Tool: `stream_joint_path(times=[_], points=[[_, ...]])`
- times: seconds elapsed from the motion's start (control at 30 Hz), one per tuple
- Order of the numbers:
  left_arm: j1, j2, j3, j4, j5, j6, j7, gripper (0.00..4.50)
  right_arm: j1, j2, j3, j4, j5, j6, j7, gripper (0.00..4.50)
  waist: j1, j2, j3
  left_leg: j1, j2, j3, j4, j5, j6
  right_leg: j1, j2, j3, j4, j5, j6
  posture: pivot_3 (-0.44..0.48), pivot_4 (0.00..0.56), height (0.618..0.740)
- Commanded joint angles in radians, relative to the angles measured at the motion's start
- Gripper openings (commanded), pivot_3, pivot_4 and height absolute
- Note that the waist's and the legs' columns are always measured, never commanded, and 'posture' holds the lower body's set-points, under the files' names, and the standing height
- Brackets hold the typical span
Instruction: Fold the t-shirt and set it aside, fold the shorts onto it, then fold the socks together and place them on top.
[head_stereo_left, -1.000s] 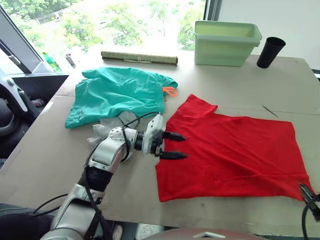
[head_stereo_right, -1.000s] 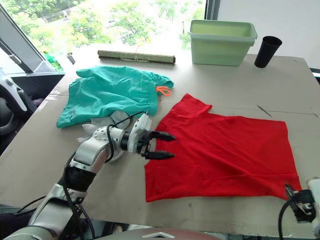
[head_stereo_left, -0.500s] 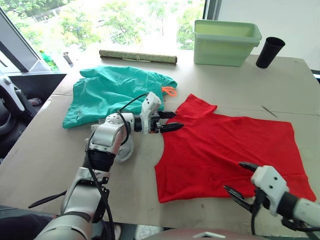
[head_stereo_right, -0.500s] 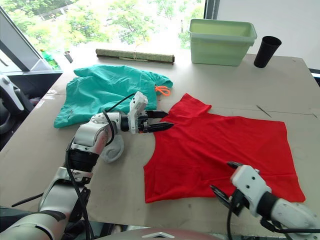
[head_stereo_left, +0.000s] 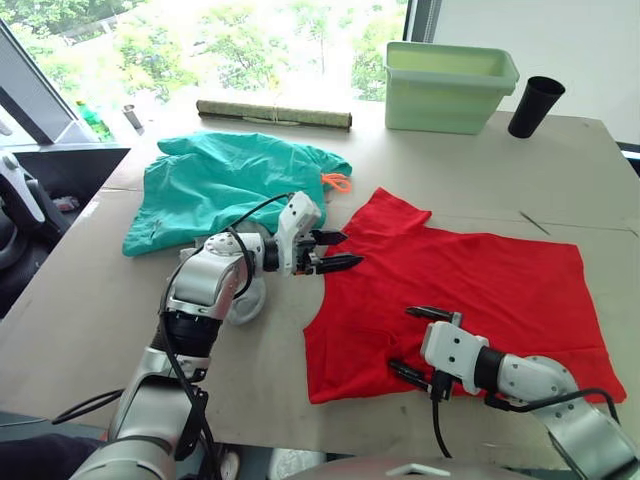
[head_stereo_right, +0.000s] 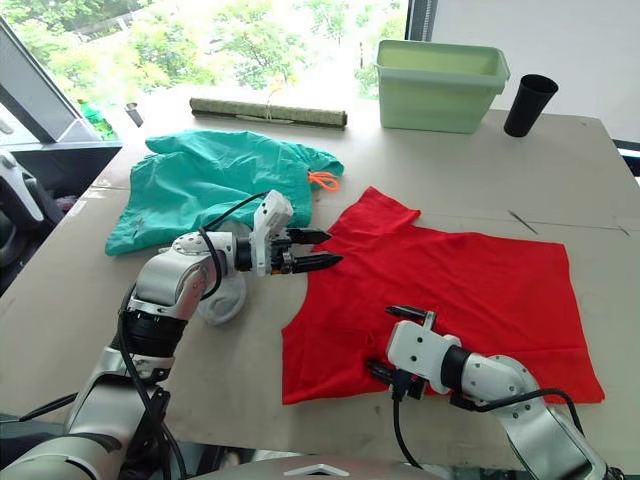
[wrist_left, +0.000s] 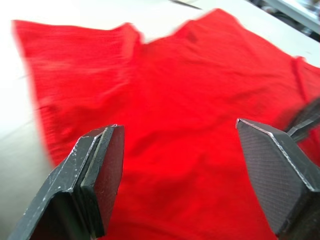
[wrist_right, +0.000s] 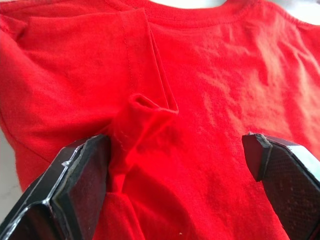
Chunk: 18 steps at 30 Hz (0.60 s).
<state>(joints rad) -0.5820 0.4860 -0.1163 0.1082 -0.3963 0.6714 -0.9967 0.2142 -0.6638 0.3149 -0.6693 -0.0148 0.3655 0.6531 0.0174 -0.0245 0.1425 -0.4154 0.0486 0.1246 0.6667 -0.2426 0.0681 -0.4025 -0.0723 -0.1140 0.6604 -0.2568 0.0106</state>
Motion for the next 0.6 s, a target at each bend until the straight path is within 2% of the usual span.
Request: stream_joint_path(times=[0.03, 0.13, 0.2, 0.27, 0.37, 0.57, 0.6], points=[[-0.118, -0.046, 0.065, 0.080, -0.028, 0.073, 0.082, 3.83, 0.050, -0.031, -0.123, -0.115, 0.080, 0.052, 0.026, 4.47, 0.005, 0.000, 0.000, -0.001, -0.001, 0.000, 0.001, 0.000, 0.000, 0.000, 0.000, 0.000, 0.000, 0.000, 0.000, 0.000, 0.150, 0.740], [-0.228, -0.102, 0.075, 0.229, -0.007, 0.084, 0.123, 3.83, 0.089, -0.002, -0.249, -0.214, 0.200, 0.118, 0.017, 4.47, 0.007, -0.001, 0.000, -0.001, -0.002, 0.000, 0.002, -0.001, 0.001, 0.000, -0.001, 0.000, 0.000, -0.001, 0.003, 0.000, 0.150, 0.740], [-0.327, -0.148, 0.080, 0.389, 0.033, 0.061, 0.182, 3.83, 0.110, 0.045, -0.343, -0.286, 0.295, 0.173, -0.014, 4.47, 0.012, -0.002, 0.001, -0.001, -0.002, 0.000, 0.002, -0.001, 0.002, 0.001, -0.001, 0.000, 0.000, -0.001, 0.003, 0.000, 0.150, 0.740], [-0.395, -0.173, 0.081, 0.513, 0.067, 0.031, 0.213, 3.83, 0.112, 0.068, -0.389, -0.322, 0.340, 0.212, -0.035, 4.47, 0.015, -0.002, 0.001, -0.001, -0.002, -0.001, 0.003, -0.001, 0.002, 0.001, 0.000, -0.001, 0.000, -0.001, 0.003, 0.000, 0.150, 0.740], [-0.508, -0.210, 0.056, 0.728, 0.129, -0.040, 0.215, 3.83, 0.146, 0.064, -0.419, -0.373, 0.326, 0.229, -0.069, 4.47, 0.009, -0.002, 0.001, -0.001, -0.002, 0.000, 0.002, -0.001, 0.002, 0.001, 0.000, 0.000, 0.000, -0.001, 0.003, 0.000, 0.150, 0.740], [-0.640, -0.305, 0.027, 1.040, 0.232, -0.151, 0.185, 3.83, 0.192, 0.067, -0.422, -0.378, 0.317, 0.186, -0.175, 4.47, 0.002, -0.003, 0.001, -0.001, -0.003, 0.000, 0.002, -0.001, 0.002, 0.000, 0.001, 0.000, -0.001, -0.001, 0.003, 0.000, 0.150, 0.740], [-0.649, -0.314, 0.024, 1.071, 0.246, -0.163, 0.171, 3.58, 0.203, 0.066, -0.419, -0.378, 0.314, 0.175, -0.192, 4.49, 0.000, -0.003, 0.001, -0.001, -0.003, 0.000, 0.002, -0.001, 0.003, 0.000, 0.001, -0.001, -0.001, -0.001, 0.003, 0.000, 0.150, 0.740]])
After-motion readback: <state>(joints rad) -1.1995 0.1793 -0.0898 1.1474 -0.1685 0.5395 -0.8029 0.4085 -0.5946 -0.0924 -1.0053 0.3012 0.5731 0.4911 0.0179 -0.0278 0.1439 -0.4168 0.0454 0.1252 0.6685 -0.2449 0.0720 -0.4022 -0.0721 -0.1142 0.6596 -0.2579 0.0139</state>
